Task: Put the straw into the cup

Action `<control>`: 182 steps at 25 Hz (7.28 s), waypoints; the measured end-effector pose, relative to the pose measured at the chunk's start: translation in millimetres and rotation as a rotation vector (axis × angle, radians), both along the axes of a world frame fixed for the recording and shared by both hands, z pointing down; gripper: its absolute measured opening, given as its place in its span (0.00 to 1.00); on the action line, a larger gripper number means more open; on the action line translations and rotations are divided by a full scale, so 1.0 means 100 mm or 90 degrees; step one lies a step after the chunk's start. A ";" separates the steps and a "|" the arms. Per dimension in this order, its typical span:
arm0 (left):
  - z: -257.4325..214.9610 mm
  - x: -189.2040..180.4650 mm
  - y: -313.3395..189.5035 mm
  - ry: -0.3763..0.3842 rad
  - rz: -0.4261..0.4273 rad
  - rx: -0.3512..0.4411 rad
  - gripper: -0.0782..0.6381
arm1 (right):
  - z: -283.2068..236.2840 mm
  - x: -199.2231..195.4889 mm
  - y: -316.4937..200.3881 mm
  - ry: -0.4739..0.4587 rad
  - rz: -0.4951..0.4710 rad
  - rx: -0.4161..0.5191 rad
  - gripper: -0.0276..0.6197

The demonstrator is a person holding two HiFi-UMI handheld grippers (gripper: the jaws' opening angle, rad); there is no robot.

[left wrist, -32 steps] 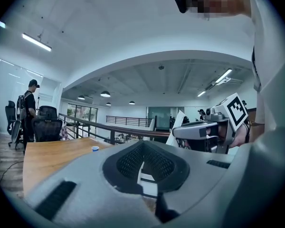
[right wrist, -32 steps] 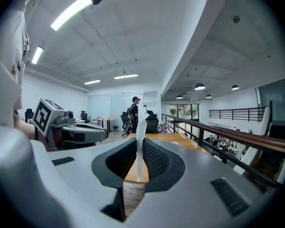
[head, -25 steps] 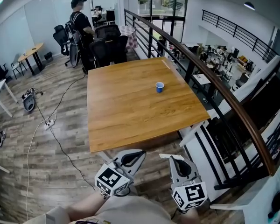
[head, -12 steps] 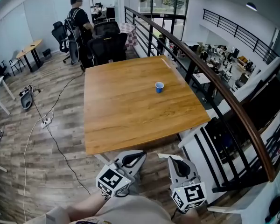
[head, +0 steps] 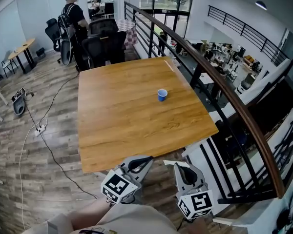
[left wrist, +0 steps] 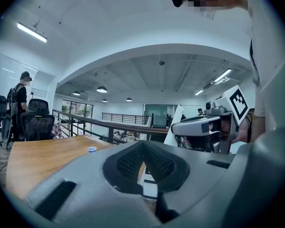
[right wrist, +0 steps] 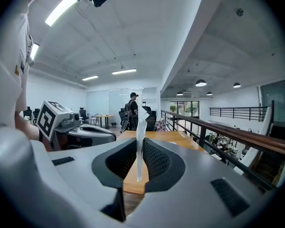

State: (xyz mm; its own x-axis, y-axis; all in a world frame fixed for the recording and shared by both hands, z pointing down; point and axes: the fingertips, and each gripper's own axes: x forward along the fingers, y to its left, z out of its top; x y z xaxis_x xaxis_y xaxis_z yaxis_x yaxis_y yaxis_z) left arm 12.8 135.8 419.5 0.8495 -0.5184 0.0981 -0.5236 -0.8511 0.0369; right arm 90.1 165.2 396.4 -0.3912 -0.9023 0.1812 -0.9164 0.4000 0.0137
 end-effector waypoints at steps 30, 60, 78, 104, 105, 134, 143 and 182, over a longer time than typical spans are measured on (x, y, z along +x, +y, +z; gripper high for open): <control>0.10 -0.06 -2.78 0.014 0.024 -0.066 0.13 | -0.03 -0.09 -2.92 0.043 0.039 -0.083 0.12; 0.02 0.43 -3.77 -0.025 -0.051 -0.049 0.13 | -0.12 0.45 -4.16 -0.012 -0.024 -0.029 0.12; -0.28 0.83 -4.93 -0.033 -0.072 0.034 0.13 | -0.08 0.64 -5.27 0.020 0.018 0.018 0.12; 1.61 1.04 -5.39 -0.063 -0.077 -0.148 0.13 | 1.98 0.87 -5.82 0.021 0.045 -0.108 0.12; 1.63 1.04 -5.40 -0.062 -0.077 -0.153 0.13 | 2.03 0.86 -5.82 0.021 0.042 -0.113 0.12; 0.41 0.79 -5.20 -0.003 -0.094 -0.065 0.13 | 0.85 0.64 -5.58 0.018 0.029 -0.029 0.22; -0.57 0.67 -4.84 0.019 -0.103 0.019 0.13 | -0.11 0.55 -5.17 -0.024 0.009 0.018 0.14; -0.37 0.16 -3.60 -0.005 -0.169 0.006 0.13 | -0.32 0.40 -3.84 -0.006 -0.080 0.041 0.07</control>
State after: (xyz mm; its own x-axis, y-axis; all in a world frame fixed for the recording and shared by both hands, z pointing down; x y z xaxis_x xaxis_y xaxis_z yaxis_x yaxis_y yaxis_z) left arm 28.8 -223.9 382.0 0.6833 -0.7236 0.0973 -0.7285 -0.6846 0.0245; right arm 130.4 -219.1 364.2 -0.5037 -0.8555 0.1205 -0.8591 0.5107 0.0348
